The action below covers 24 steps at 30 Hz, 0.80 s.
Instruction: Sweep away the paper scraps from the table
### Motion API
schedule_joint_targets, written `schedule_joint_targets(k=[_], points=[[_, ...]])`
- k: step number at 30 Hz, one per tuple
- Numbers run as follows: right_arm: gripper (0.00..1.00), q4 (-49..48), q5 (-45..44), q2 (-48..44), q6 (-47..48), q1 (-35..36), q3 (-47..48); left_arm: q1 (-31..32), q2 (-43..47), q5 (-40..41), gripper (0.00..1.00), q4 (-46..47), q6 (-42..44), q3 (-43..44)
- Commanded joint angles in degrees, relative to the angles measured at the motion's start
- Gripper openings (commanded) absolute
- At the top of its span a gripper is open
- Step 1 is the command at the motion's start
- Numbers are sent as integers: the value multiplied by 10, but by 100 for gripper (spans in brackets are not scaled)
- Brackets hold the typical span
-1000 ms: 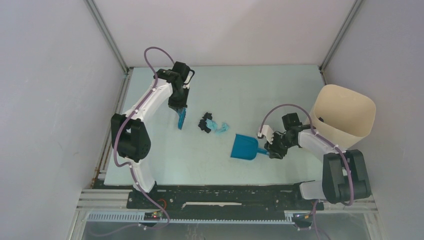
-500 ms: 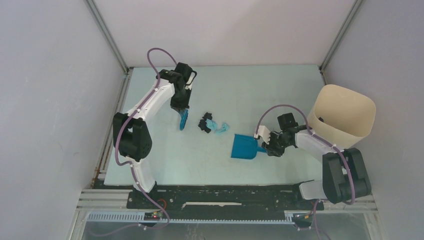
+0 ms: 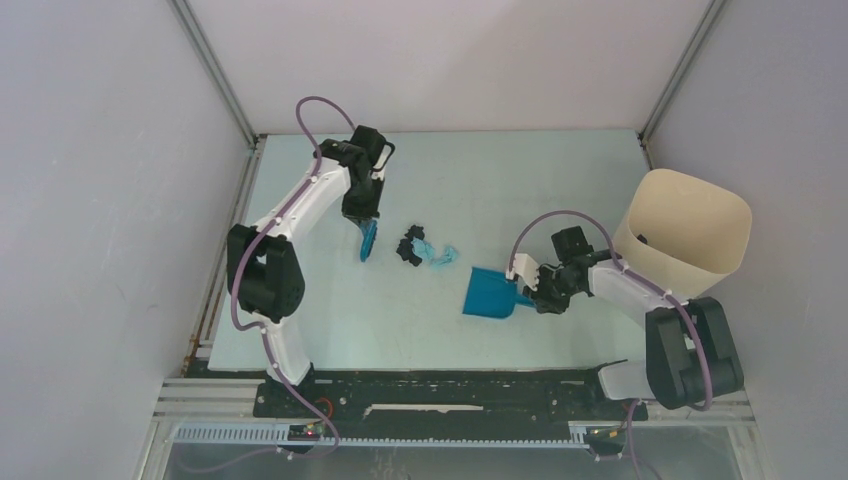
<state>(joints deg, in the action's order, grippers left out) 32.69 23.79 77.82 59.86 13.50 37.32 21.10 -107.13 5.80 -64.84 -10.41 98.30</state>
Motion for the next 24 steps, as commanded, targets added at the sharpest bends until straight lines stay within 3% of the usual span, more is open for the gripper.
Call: schedule_joint_targets(k=[1,11,24], points=[[13,73,-64,-34,-5,10,26,3,-8,0,0,8,3,11],[11,203,-183,-11,-40,44,138,3,-40,8,0,-17,6,62],[8,198,-213,136,-94,87,232,8,-92,-141,0,8,-13,86]])
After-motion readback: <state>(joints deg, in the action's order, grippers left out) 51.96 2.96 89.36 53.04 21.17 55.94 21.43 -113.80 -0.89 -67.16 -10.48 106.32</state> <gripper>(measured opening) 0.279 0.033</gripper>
